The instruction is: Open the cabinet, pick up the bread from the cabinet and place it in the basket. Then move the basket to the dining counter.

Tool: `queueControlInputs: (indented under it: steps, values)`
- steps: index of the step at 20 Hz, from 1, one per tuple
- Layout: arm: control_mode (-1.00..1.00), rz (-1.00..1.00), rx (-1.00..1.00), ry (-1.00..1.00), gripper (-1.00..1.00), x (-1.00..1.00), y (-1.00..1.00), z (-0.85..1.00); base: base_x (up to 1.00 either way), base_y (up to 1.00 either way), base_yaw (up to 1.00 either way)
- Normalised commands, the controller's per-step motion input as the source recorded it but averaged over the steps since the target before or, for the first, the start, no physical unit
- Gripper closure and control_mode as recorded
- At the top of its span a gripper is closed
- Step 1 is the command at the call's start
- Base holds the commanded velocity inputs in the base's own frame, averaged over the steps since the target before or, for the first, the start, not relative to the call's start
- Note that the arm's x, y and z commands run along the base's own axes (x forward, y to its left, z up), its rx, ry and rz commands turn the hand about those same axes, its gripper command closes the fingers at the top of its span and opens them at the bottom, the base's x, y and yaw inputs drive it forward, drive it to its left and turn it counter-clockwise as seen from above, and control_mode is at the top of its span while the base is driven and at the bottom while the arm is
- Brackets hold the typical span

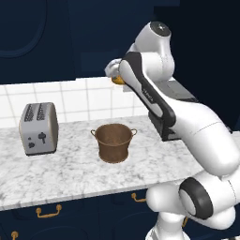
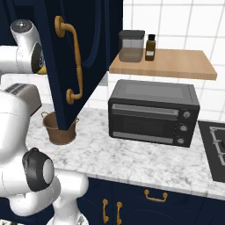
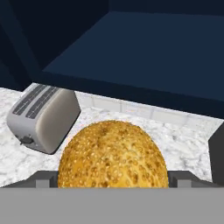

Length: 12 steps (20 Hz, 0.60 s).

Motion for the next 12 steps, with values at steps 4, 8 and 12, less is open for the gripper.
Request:
queueControlInputs:
  steps: [4, 8, 12]
  values:
    - [-1.0, 0.0, -0.05, 0.31, 1.0, -0.86, -0.19, -0.81, 0.0, 0.0, 0.0]
    - [-1.0, 0.0, -0.14, 0.25, 1.0, 0.03, -0.02, -1.0, 0.0, 0.0, 0.0]
    - [-1.0, 0.01, -0.16, 0.1, 1.0, 0.51, 0.0, -1.0, 0.0, 0.0, 0.0]
